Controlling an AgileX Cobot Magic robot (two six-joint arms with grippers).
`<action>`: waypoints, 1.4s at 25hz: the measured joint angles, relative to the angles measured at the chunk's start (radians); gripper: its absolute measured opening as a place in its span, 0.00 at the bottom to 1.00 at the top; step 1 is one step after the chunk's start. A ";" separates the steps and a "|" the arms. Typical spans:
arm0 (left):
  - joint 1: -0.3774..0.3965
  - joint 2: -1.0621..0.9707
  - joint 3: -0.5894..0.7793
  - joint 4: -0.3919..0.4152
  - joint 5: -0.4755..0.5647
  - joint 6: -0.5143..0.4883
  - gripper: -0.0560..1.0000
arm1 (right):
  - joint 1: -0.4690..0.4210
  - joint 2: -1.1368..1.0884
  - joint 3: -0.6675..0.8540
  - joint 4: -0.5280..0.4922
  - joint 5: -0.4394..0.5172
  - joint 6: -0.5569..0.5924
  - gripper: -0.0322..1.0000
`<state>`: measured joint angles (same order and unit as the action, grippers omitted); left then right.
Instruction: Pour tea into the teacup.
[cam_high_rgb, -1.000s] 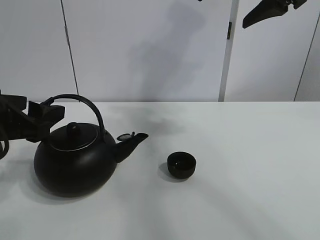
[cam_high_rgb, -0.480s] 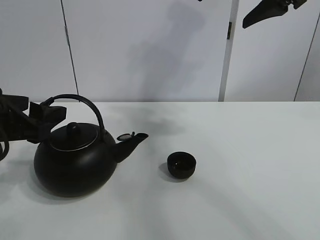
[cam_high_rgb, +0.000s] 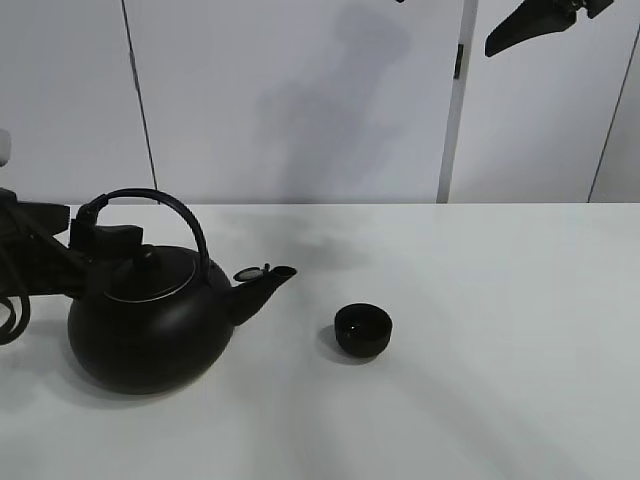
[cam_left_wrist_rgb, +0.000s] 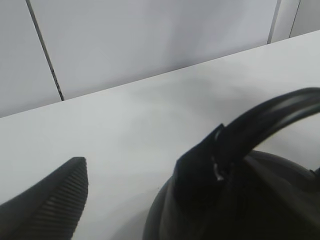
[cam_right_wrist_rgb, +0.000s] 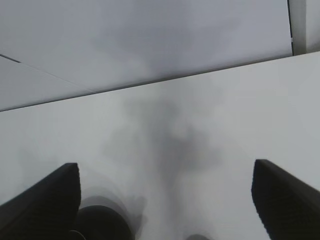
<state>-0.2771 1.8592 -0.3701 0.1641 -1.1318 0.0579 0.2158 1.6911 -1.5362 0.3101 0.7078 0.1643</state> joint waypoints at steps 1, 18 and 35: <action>0.000 0.000 0.000 0.000 -0.002 0.000 0.59 | 0.000 0.000 0.000 0.000 0.000 0.000 0.65; 0.000 0.000 0.000 0.015 -0.005 0.000 0.30 | 0.000 0.000 0.000 0.000 0.000 0.000 0.65; 0.001 -0.003 -0.015 0.027 0.012 0.016 0.16 | 0.000 0.000 0.000 0.000 -0.001 0.000 0.65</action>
<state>-0.2758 1.8561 -0.3853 0.1916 -1.1195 0.0735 0.2158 1.6911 -1.5362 0.3101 0.7070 0.1643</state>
